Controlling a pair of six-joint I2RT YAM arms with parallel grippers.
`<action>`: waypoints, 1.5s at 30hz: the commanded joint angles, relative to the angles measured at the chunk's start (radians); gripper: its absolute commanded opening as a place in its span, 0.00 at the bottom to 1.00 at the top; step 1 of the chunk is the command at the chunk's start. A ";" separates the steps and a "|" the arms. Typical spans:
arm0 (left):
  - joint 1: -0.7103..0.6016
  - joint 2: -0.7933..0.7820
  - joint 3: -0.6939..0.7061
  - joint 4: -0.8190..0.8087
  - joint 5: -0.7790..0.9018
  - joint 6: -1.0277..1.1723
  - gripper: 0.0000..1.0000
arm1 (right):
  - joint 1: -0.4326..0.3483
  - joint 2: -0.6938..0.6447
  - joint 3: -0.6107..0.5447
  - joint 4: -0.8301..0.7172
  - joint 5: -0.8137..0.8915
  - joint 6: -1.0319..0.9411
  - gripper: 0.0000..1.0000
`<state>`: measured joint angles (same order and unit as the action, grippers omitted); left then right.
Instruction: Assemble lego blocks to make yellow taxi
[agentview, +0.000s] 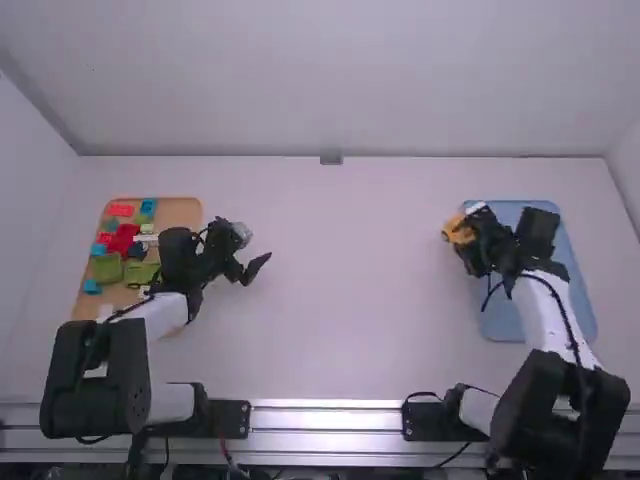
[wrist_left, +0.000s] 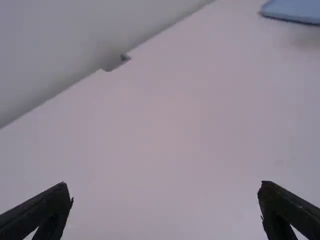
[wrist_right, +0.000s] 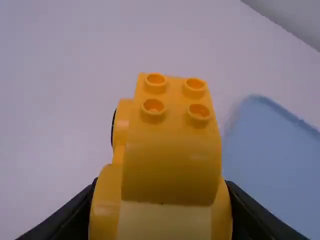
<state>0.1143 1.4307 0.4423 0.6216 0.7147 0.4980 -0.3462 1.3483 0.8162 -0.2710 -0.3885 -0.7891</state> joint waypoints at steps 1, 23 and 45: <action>0.003 -0.010 -0.020 0.040 -0.061 -0.116 0.99 | -0.121 -0.012 0.002 0.024 0.014 0.047 0.53; 0.003 -0.010 -0.025 0.072 -0.077 -0.210 0.99 | -0.315 0.417 0.002 0.431 -0.082 0.391 0.85; -0.220 -0.296 0.372 -0.654 -0.469 -0.431 0.99 | 0.163 -0.252 0.117 -0.111 0.132 0.467 0.99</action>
<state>-0.0959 1.1801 0.7513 -0.0051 0.2939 0.0875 -0.2329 1.1389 0.9077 -0.3828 -0.2646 -0.3248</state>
